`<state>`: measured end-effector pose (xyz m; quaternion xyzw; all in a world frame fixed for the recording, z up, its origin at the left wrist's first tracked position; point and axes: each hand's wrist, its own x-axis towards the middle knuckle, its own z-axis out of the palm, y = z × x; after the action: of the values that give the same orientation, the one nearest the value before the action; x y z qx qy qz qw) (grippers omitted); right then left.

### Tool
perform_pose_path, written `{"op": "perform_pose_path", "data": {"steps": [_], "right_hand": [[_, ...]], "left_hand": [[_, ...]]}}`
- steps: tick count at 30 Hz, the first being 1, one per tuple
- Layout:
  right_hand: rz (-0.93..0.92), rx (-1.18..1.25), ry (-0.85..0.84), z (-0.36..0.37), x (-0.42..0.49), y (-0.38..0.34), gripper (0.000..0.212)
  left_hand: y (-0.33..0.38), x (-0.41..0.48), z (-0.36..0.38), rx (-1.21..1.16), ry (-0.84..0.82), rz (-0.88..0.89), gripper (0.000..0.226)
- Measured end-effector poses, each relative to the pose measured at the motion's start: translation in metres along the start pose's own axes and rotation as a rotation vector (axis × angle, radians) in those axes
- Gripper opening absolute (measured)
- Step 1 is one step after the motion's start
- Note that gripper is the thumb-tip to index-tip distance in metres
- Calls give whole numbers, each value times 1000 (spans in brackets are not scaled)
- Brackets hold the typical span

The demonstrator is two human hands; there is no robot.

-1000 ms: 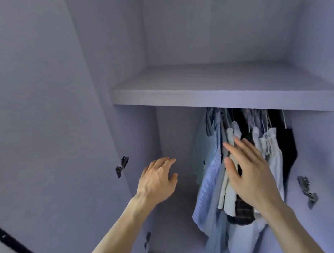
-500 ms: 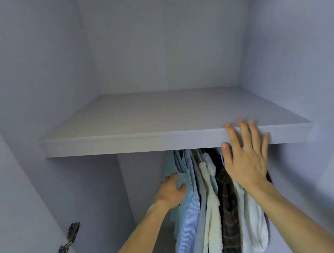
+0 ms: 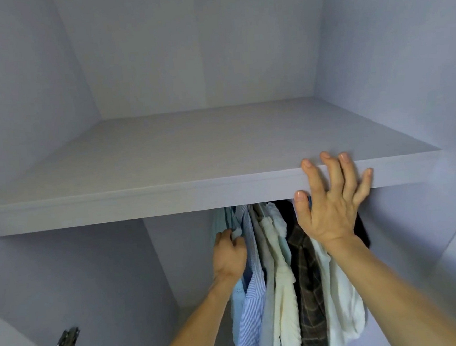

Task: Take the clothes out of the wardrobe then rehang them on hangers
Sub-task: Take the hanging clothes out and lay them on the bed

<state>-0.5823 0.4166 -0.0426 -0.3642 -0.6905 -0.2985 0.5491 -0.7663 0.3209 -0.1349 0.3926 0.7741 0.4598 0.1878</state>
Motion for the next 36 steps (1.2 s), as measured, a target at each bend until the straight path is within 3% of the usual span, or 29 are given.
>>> {"op": "perform_pose_path", "data": {"steps": [6, 10, 16, 20, 29, 36], "right_hand": [[13, -5, -31, -6, 3, -4, 52], [20, -14, -50, -9, 4, -5, 51], [29, -24, -52, -13, 6, -6, 50], [48, -11, -82, -14, 6, -7, 49], [95, 14, -198, -26, 5, -12, 52], [157, 172, -136, -45, 0, -31, 58]], "left_hand": [[-3, -11, -4, 15, 105, 108, 33], [4, -10, -9, -15, 49, 122, 47], [11, -7, -18, -175, 159, 84, 45], [22, -7, -25, -228, 203, 159, 43], [3, -47, -41, -184, 145, 166, 43], [-43, -103, -88, -23, 104, 78, 45]]}}
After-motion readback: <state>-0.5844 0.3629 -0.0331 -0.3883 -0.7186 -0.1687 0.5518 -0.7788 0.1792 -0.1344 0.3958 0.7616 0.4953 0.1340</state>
